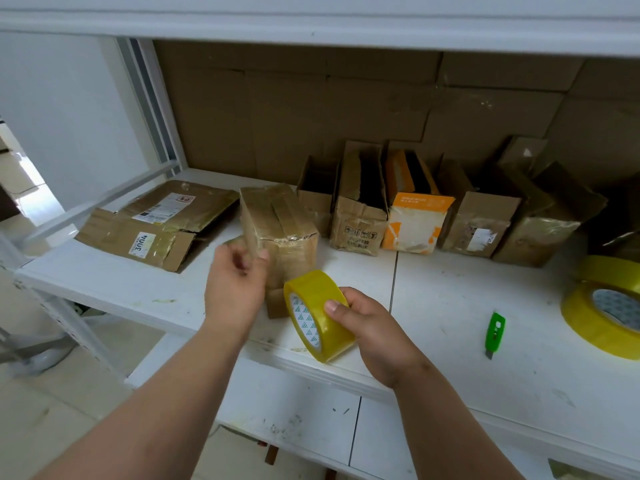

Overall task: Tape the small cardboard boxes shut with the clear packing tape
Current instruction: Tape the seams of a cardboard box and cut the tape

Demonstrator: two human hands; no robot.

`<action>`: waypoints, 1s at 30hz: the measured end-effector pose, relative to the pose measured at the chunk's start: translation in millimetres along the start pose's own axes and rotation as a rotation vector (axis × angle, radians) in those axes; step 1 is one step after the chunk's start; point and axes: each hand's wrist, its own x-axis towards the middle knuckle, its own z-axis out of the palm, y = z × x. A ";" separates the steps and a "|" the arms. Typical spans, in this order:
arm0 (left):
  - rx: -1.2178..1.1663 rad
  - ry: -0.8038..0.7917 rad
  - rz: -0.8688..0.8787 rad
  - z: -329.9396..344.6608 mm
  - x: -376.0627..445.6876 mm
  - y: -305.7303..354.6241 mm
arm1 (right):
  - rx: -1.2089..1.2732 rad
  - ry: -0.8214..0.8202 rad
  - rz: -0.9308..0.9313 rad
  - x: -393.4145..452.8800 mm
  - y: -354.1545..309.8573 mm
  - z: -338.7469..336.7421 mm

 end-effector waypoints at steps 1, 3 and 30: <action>-0.062 -0.061 -0.103 2.4 -8.1 1.9 | -0.001 0.004 -0.003 0.1 -0.5 0.8; -0.117 -0.229 -0.246 7.3 -16.8 4.1 | -0.006 0.007 -0.003 1.1 -1.1 2.1; -0.490 -0.207 -0.428 38.1 -30.1 22.8 | -1.251 0.431 0.316 -37.7 33.9 -150.5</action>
